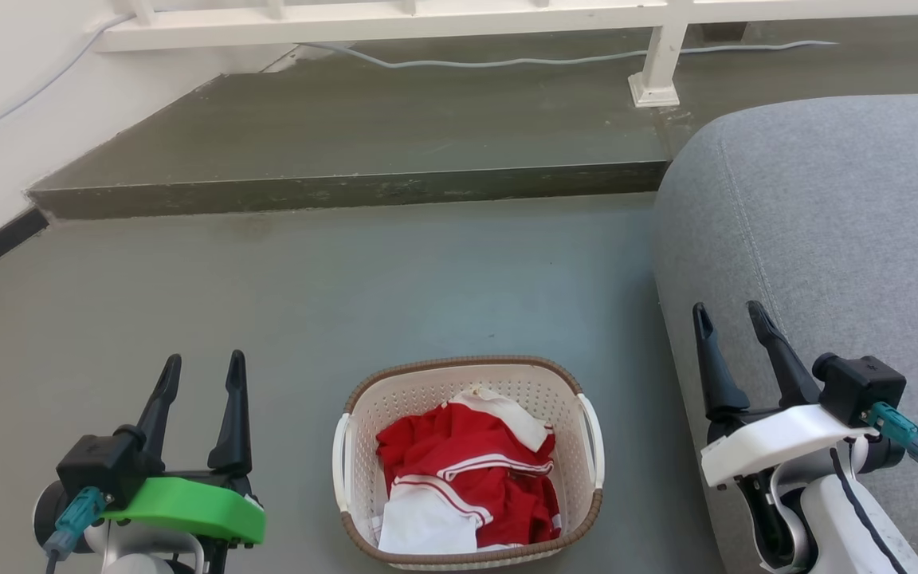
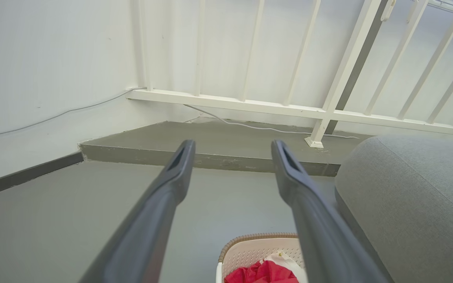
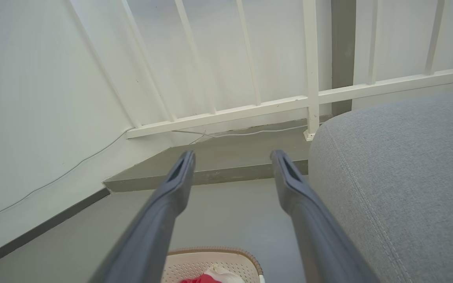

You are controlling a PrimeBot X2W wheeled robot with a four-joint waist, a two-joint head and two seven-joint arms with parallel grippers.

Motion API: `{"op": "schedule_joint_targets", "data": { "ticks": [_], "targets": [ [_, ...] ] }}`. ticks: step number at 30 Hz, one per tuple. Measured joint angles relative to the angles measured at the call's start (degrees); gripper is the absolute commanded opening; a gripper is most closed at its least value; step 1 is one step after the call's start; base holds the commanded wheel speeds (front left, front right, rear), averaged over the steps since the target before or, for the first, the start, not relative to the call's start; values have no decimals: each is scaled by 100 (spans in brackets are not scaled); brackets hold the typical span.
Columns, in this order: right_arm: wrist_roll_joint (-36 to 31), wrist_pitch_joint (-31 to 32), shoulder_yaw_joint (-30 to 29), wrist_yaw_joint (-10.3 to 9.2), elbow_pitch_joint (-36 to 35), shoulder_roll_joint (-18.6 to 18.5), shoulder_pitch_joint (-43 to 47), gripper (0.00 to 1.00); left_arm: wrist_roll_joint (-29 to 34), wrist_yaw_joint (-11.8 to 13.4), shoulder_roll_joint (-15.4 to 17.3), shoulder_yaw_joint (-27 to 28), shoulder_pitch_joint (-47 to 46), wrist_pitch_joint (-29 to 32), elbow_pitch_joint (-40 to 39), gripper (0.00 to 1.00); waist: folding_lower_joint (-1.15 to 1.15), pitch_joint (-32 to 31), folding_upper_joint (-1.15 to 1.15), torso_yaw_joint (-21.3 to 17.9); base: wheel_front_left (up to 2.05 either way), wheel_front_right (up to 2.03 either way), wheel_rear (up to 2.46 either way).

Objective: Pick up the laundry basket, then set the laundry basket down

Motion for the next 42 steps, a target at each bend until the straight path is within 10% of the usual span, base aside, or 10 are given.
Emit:
{"op": "schedule_joint_targets", "data": {
  "ticks": [5,6,42],
  "targets": [
    [-15,1,-15,36,13,25,3,100,7,-52,-32,4,2,0,13,100,0,-4,0,-5,0,0,0],
    [-8,2,-8,35,62,29,13,0,7,-51,-38,-12,4,8,71,0,0,-5,0,-5,0,0,0],
    [2292,544,-470,186,232,145,214,0,-2186,-58,-138,288,46,643,466,0,0,-115,0,65,0,0,0]
  ]
}}
